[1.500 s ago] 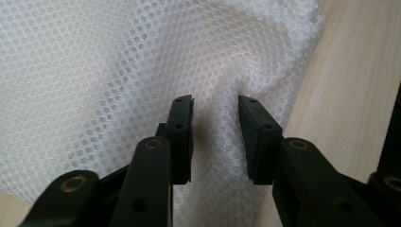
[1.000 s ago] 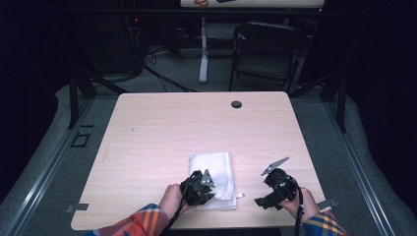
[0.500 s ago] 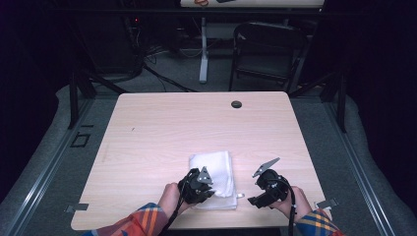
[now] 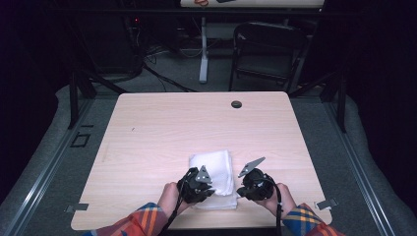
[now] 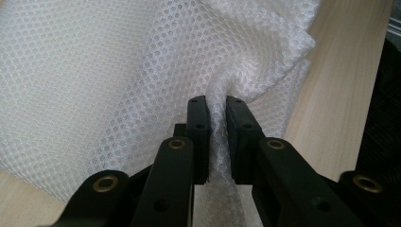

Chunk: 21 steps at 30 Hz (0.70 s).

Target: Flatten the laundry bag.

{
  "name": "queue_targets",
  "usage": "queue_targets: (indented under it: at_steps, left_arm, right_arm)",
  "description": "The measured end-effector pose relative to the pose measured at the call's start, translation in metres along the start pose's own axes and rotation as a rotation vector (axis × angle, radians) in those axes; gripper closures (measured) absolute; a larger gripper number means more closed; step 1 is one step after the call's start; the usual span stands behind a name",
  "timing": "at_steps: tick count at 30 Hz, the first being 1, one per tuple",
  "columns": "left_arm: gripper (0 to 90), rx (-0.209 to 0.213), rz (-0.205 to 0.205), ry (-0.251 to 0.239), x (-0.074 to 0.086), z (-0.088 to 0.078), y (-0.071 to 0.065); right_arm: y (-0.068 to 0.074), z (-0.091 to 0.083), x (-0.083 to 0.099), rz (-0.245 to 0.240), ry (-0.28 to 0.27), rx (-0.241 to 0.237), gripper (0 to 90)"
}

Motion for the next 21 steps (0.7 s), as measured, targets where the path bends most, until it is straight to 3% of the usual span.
queue_targets:
  at_steps: [9,16,21]
  left_arm:
    - [81.1,-0.012,0.004,-0.009,-0.001,-0.002,0.001]
    - [81.1,-0.031,-0.006,-0.017,-0.001,-0.005,0.002]
    - [81.2,-0.047,-0.005,-0.012,0.0,-0.008,0.004]
  right_arm:
    - [0.007,0.023,-0.012,-0.024,0.009,-0.016,90.0]
    - [0.01,0.042,-0.012,0.011,0.028,-0.033,90.0]
    - [0.01,0.043,-0.012,0.024,0.023,-0.044,90.0]
Point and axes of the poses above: each handheld gripper's, and its own axes: z roughly forward along the jaws, x roughly out of its underside, y roughly to its left, the point moved 10 cm from there along z, roughly forward along the jaws, and after that the axes turned 4 degrees about z, right-handed, at the moved point
